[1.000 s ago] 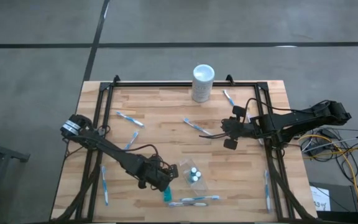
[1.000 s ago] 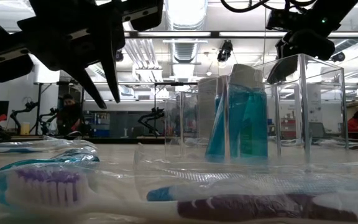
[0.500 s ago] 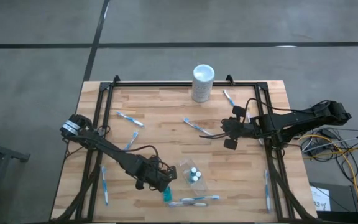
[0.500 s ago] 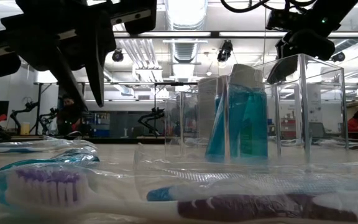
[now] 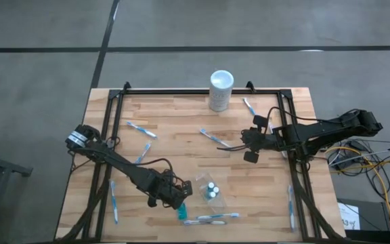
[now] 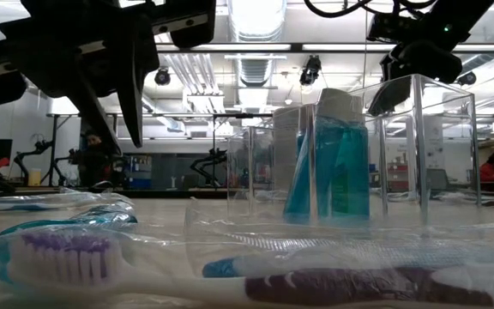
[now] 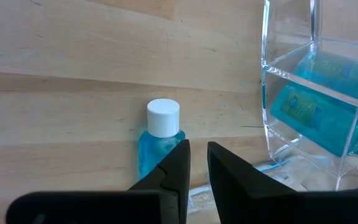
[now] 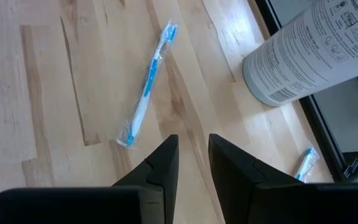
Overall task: Pick & Place toothbrushing station
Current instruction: Put the blue mouthwash bottle into the transparent organizer
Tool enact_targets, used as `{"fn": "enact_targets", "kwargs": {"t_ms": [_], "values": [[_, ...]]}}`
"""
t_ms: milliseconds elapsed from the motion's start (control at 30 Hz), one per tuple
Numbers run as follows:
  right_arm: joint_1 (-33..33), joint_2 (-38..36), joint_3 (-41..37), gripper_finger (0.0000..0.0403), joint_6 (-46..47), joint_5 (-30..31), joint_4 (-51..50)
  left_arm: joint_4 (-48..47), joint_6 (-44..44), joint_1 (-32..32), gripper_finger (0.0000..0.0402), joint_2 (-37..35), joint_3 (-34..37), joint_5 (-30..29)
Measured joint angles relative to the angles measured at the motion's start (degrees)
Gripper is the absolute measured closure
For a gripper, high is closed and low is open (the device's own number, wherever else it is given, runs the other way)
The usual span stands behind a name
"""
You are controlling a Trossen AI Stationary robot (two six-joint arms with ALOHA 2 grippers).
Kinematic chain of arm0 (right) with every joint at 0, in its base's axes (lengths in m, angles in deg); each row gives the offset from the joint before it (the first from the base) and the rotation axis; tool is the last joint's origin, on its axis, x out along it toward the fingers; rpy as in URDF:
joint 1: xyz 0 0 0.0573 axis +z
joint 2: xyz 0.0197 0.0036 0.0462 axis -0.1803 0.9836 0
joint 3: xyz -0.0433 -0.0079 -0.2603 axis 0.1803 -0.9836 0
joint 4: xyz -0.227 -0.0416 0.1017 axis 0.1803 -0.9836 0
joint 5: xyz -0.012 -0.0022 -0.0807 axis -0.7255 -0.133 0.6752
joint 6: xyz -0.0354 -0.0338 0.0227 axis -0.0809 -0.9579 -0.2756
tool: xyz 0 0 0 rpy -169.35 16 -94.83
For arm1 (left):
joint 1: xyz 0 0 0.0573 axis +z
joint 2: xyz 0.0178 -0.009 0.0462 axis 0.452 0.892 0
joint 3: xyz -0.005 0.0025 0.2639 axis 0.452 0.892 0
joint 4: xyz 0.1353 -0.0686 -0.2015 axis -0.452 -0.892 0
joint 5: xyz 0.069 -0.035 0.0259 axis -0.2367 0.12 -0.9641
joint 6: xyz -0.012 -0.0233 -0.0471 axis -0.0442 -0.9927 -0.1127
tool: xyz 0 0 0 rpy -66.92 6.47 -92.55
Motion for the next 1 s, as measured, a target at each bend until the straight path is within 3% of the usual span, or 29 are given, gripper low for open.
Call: {"fn": "enact_targets", "kwargs": {"t_ms": [1000], "values": [[0.0,0.0,0.02,0.0324,0.0,0.0,0.01,-0.01,-0.2,-0.18,0.0341,-0.02,0.0,-0.4]]}}
